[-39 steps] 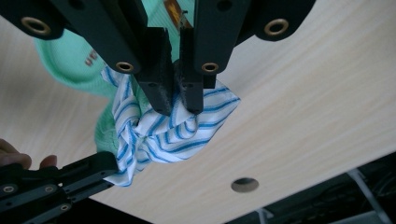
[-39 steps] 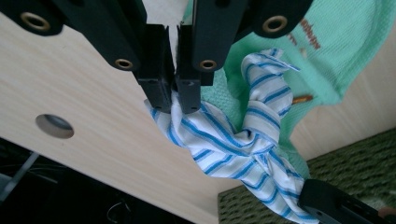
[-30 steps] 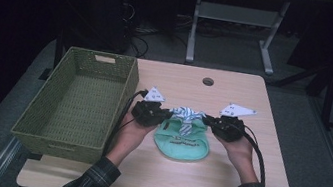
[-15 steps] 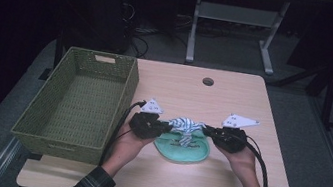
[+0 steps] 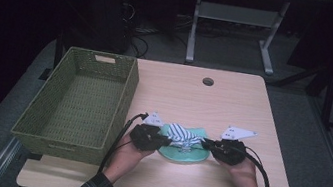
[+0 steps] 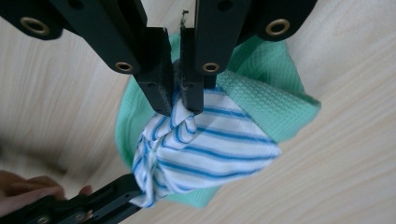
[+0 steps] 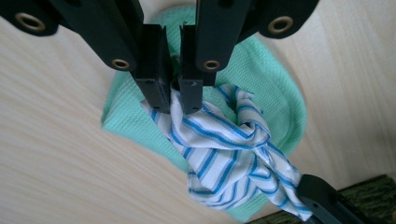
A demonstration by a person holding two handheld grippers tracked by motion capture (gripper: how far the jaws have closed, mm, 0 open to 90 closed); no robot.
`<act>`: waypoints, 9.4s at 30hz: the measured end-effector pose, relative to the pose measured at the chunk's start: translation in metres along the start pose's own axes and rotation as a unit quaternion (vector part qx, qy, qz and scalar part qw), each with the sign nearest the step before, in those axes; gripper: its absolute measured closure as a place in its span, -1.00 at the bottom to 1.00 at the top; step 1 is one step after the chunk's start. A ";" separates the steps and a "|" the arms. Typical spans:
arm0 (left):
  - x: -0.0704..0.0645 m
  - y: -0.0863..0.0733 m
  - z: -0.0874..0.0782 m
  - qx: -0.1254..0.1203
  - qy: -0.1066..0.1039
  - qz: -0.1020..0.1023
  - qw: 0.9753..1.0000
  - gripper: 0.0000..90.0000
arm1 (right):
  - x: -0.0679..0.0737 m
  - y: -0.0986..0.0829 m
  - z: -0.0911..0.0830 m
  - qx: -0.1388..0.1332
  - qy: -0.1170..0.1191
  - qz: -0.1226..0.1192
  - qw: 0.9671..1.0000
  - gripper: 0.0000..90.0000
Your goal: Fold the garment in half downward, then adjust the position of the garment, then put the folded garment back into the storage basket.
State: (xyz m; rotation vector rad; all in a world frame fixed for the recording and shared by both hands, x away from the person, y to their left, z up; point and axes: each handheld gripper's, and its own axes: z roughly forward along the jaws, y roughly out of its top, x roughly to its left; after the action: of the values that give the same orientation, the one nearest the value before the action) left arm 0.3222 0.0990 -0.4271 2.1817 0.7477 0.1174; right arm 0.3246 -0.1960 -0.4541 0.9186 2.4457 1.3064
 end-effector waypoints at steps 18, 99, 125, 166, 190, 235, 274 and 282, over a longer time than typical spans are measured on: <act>-0.005 -0.019 0.019 0.044 -0.012 -0.020 0.999 0.57 | 0.008 -0.022 -0.004 0.032 0.025 0.012 0.999 0.66; -0.031 0.011 0.031 0.022 -0.048 0.003 0.999 0.99 | -0.039 0.048 0.067 0.040 0.030 0.018 0.999 1.00; -0.028 -0.007 0.051 0.087 -0.039 0.023 0.995 0.99 | -0.041 0.033 0.073 0.081 0.044 0.016 0.996 1.00; 0.029 -0.002 0.034 0.066 0.050 0.012 0.996 0.99 | -0.006 0.003 0.024 0.061 0.076 -0.012 0.995 1.00; 0.031 0.015 0.020 0.045 0.028 0.023 0.998 0.69 | 0.004 -0.023 -0.019 0.025 0.010 0.000 1.000 0.75; 0.012 0.029 0.059 0.162 -0.014 0.163 0.973 -0.71 | -0.009 -0.077 -0.061 0.058 -0.107 0.048 0.991 -0.68; 0.013 0.031 0.057 0.177 -0.005 0.119 0.977 0.61 | -0.009 -0.077 -0.060 0.060 -0.106 0.048 0.991 -0.71; 0.020 0.034 0.051 0.172 -0.015 0.082 0.982 0.61 | -0.009 -0.077 -0.060 0.060 -0.106 0.048 0.991 -0.71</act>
State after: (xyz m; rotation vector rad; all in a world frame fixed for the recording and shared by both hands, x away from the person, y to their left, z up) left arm 0.3712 0.0586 -0.4393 2.5674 0.6050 0.0418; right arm 0.2711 -0.2732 -0.4823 1.1547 2.3609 1.0387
